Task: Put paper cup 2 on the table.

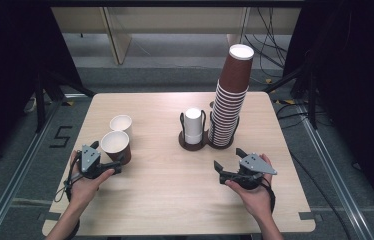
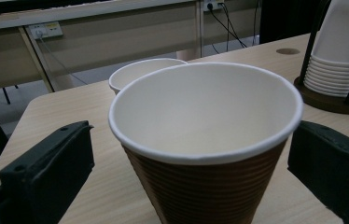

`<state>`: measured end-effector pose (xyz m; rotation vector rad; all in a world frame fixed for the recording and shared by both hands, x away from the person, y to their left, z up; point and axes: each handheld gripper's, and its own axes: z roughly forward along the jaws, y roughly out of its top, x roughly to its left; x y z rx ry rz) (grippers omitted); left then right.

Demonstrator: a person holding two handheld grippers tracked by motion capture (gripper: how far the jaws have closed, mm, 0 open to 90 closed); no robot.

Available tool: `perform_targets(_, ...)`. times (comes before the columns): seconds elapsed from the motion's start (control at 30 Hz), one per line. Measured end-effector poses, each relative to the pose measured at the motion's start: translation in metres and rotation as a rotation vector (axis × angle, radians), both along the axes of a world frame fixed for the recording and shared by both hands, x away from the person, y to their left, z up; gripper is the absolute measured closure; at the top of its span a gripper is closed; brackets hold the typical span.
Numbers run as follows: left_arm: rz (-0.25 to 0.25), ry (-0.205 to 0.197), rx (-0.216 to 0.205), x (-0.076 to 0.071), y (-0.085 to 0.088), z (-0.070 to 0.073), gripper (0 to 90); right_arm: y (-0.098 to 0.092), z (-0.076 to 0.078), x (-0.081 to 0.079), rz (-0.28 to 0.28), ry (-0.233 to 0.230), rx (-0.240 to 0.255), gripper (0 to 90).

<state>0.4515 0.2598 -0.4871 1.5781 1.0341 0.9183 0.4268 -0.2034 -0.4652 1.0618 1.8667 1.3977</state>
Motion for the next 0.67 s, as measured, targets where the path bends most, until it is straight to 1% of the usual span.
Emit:
perform_targets(0.03,-0.004,-0.001,0.002,-0.002,0.001,0.001,0.0,-0.002,-0.001,0.000,0.000,-0.006,-0.004,10.2)
perform_targets(0.07,-0.009,-0.009,-0.006,-0.005,0.002,0.001,0.0,-0.003,-0.002,-0.001,0.002,-0.008,0.000,10.1)
perform_targets(0.1,-0.011,-0.012,-0.003,-0.007,0.003,0.001,0.0,-0.004,-0.002,-0.002,-0.003,0.003,0.000,10.2)
perform_targets(0.13,-0.019,-0.014,-0.006,-0.010,0.004,0.001,0.0,-0.006,-0.003,-0.003,0.001,-0.001,-0.004,10.2)
perform_targets(0.17,-0.018,-0.016,-0.004,-0.013,0.005,0.001,0.0,-0.006,-0.004,-0.003,-0.006,-0.007,0.011,10.2)
perform_targets(0.2,-0.021,-0.015,-0.009,-0.016,0.005,0.001,0.0,-0.008,-0.004,-0.004,-0.012,-0.005,0.002,10.2)
perform_targets(0.23,-0.027,-0.013,-0.011,-0.020,0.007,0.001,0.0,-0.010,-0.005,-0.005,-0.011,0.000,0.009,10.2)
perform_targets(0.27,-0.025,-0.013,-0.011,-0.022,0.007,0.001,0.0,-0.011,-0.005,-0.006,-0.019,-0.006,0.010,10.2)
perform_targets(0.33,-0.027,-0.021,-0.024,-0.030,0.010,0.000,0.0,-0.014,-0.006,-0.008,-0.024,0.004,0.007,10.4)
perform_targets(0.37,-0.031,-0.022,-0.022,-0.033,0.011,-0.001,0.0,-0.015,-0.008,-0.009,-0.029,-0.004,0.012,10.4)
perform_targets(0.4,-0.031,-0.027,-0.020,-0.037,0.012,-0.002,0.0,-0.017,-0.009,-0.010,-0.032,-0.003,-0.010,10.5)
perform_targets(0.43,-0.035,-0.035,-0.022,-0.038,0.012,-0.004,0.0,-0.018,-0.010,-0.011,-0.027,0.004,-0.004,10.6)
perform_targets(0.47,-0.023,-0.026,-0.021,-0.043,0.012,-0.004,0.0,-0.018,-0.011,-0.012,-0.026,0.004,0.002,10.6)
perform_targets(0.5,-0.023,-0.034,-0.030,-0.044,0.013,-0.006,0.0,-0.019,-0.013,-0.014,-0.043,0.002,0.005,10.6)
perform_targets(0.53,-0.022,-0.031,-0.034,-0.047,0.014,-0.007,0.0,-0.020,-0.016,-0.014,-0.052,-0.007,0.016,10.6)
perform_targets(0.57,-0.017,-0.029,-0.036,-0.048,0.014,-0.007,0.0,-0.021,-0.017,-0.015,-0.050,-0.005,0.023,10.6)
perform_targets(0.6,-0.013,-0.031,-0.048,-0.049,0.014,-0.009,0.0,-0.022,-0.018,-0.015,-0.045,-0.011,0.029,10.6)
perform_targets(0.63,-0.009,-0.028,-0.049,-0.050,0.015,-0.010,0.0,-0.022,-0.019,-0.016,-0.054,-0.004,0.021,10.6)
perform_targets(0.67,-0.001,-0.028,-0.041,-0.050,0.015,-0.011,0.0,-0.023,-0.019,-0.016,-0.056,-0.011,0.012,10.6)
